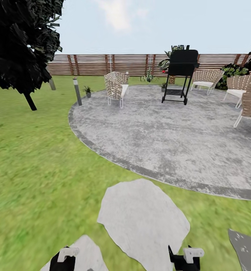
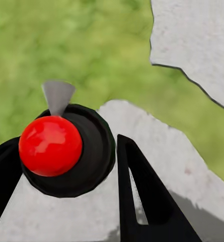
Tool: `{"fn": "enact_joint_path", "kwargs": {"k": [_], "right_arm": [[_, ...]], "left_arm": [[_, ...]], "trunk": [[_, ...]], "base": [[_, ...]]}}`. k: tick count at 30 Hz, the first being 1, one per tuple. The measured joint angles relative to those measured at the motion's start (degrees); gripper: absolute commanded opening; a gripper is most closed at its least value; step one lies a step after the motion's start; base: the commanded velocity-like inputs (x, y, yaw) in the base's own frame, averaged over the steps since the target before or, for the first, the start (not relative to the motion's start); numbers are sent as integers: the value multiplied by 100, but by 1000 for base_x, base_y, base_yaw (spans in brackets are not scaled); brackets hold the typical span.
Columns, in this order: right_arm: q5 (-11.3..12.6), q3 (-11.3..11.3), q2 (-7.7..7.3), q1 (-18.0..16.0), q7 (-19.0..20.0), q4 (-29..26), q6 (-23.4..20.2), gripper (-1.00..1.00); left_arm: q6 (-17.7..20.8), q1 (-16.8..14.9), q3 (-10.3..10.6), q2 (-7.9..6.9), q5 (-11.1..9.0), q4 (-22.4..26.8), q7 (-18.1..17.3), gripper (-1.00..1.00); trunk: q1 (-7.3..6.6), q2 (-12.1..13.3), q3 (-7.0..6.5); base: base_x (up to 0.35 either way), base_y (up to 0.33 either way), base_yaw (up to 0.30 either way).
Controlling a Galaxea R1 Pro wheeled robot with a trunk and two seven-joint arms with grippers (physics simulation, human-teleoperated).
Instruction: Pick up the pesticide atomizer in the garden and spray insectifuge to fully cover both potted plants in the garden.
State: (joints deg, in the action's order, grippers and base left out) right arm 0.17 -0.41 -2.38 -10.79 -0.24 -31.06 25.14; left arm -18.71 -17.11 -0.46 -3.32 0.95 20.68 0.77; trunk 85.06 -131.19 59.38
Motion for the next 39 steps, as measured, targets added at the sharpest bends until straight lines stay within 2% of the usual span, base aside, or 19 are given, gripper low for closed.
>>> {"fn": "enact_joint_path", "kwargs": {"k": [24,31,39], "right_arm": [[1,-1,0,0,0,0,0,100],[0,-1,0,2,0,-2,-1,100],[0,0,0,0,0,0,0,100]], "left_arm": [[0,0,5,6,1,1,0,-100],[-1,-2,5,7,-1,-1,0,-100],[0,0,4,6,-1,1,0,-100]], "trunk": [[0,0,0],[0,0,0],[0,0,0]], "base": [[338,0,0],[338,0,-197],[338,0,-21]]}}
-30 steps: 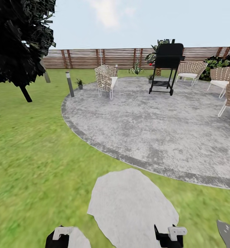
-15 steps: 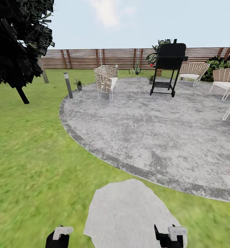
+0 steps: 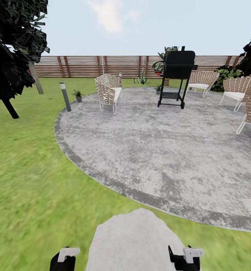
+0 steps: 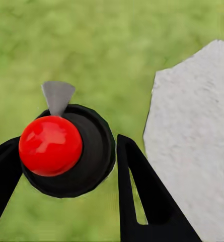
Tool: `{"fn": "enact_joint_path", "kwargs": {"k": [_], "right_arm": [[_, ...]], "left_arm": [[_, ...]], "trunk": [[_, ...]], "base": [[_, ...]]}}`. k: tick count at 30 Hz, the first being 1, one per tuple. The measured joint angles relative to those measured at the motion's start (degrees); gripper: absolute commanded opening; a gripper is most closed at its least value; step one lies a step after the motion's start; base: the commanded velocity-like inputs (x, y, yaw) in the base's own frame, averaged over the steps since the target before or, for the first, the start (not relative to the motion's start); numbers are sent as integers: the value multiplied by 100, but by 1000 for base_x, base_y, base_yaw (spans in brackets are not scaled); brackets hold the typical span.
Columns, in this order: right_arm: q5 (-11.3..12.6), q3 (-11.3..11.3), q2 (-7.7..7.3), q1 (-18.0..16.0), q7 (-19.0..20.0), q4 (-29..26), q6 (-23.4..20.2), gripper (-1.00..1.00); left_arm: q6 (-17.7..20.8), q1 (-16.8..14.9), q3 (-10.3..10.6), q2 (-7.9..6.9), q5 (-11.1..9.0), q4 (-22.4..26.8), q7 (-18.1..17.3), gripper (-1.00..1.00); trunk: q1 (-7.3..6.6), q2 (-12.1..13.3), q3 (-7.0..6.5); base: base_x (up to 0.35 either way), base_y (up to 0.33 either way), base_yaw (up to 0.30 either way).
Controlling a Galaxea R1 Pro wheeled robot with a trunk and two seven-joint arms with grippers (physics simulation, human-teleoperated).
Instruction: Pick up the pesticide atomizer in the garden and spray insectifuge to fully cover both potted plants in the garden.
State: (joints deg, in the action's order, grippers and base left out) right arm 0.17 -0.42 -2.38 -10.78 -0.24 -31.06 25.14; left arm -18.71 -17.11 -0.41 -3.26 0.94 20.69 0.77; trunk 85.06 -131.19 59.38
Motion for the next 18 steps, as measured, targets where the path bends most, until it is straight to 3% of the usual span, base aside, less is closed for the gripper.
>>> {"fn": "enact_joint_path", "kwargs": {"k": [18], "right_arm": [[0,0,0,-1,0,0,0,100]], "left_arm": [[0,0,-3,-1,1,-3,0,-100]], "trunk": [[0,0,0]], "base": [[338,0,0]]}}
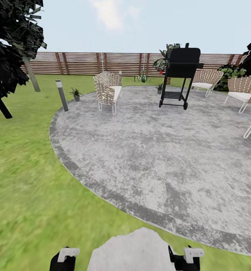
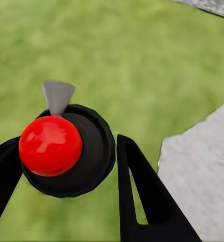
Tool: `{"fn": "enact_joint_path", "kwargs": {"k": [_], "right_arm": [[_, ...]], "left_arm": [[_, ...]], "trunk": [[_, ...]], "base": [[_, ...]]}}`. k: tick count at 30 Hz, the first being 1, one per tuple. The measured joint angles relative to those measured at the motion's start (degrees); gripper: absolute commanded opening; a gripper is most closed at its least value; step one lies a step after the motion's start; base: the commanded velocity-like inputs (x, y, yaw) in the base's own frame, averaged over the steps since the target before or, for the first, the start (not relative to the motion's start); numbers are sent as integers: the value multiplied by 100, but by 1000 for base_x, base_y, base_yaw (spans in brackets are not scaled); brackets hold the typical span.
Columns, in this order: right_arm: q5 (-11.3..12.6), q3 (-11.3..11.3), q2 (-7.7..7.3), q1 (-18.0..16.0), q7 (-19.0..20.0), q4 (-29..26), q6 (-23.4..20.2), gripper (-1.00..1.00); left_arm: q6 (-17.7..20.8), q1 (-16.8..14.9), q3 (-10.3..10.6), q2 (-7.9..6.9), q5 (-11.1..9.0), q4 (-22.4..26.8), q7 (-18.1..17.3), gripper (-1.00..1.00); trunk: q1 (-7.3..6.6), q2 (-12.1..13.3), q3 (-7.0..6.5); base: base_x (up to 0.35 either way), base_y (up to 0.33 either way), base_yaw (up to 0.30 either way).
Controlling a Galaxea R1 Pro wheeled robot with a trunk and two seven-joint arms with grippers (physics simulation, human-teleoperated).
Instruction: Pick up the pesticide atomizer in the garden and spray insectifuge to fully cover both potted plants in the garden.
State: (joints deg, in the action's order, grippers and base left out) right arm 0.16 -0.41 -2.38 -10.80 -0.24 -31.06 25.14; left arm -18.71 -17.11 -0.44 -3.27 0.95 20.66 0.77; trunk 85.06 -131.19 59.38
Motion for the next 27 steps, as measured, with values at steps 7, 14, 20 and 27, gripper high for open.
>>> {"fn": "enact_joint_path", "kwargs": {"k": [7,14,20,27], "right_arm": [[0,0,0,1,0,0,0,100],[0,0,0,1,0,0,0,100],[0,-1,-1,3,0,-2,-1,100],[0,-1,0,3,0,-2,-1,100]], "left_arm": [[0,0,1,1,-2,2,0,-100],[0,0,3,1,2,1,0,-100],[-1,-2,3,2,-1,1,-1,-100],[-1,-2,3,2,-1,1,0,-100]], "trunk": [[0,0,0],[0,0,0],[0,0,0],[0,0,0]], "base": [[338,0,0],[338,0,-27],[338,0,-259],[338,0,-277]]}}
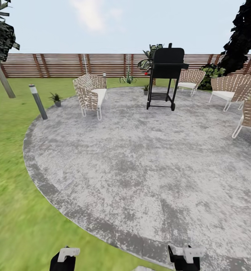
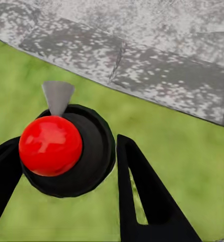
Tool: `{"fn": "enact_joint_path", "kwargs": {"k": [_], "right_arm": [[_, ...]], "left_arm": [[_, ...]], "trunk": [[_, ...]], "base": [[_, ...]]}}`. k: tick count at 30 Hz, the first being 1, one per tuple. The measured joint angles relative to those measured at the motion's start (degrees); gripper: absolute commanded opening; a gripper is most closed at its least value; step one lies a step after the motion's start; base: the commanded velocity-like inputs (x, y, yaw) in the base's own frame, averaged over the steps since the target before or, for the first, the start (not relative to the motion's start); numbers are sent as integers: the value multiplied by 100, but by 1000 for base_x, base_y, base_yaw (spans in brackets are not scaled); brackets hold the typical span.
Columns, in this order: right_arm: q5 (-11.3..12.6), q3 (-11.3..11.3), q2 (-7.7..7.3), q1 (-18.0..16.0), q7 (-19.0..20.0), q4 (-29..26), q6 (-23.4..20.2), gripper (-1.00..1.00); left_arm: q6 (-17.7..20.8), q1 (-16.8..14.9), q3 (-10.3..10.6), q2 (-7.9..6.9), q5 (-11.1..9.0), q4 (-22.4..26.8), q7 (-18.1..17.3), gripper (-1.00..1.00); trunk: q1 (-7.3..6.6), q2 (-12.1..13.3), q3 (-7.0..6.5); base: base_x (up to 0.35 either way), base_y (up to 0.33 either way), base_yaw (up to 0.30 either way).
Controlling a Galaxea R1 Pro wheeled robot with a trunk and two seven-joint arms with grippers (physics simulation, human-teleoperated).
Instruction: Pick up the pesticide atomizer in the garden and spray insectifuge to fully cover both potted plants in the garden.
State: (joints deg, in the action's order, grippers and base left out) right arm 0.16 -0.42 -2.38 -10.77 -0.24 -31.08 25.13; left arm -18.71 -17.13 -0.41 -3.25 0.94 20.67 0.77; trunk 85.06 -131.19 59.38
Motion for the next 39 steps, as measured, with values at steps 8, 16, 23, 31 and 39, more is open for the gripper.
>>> {"fn": "enact_joint_path", "kwargs": {"k": [8,16,23,31,39], "right_arm": [[0,1,8,-2,0,2,1,100],[-10,1,1,-2,3,2,1,100],[-16,1,0,-2,0,2,1,100],[-16,2,0,-2,0,2,1,100],[-16,3,0,-2,0,6,1,100]], "left_arm": [[1,2,0,-1,1,2,0,-100],[1,2,0,-1,2,2,-1,-100],[1,2,0,-1,8,1,-1,-100],[1,2,0,-1,8,-6,-2,-100],[1,3,0,-1,8,-4,-2,-100]], "trunk": [[0,0,0],[0,0,0],[0,0,0],[0,0,0],[0,0,0]], "base": [[338,0,-37],[338,0,-1],[338,0,0],[338,0,0],[339,0,0]]}}
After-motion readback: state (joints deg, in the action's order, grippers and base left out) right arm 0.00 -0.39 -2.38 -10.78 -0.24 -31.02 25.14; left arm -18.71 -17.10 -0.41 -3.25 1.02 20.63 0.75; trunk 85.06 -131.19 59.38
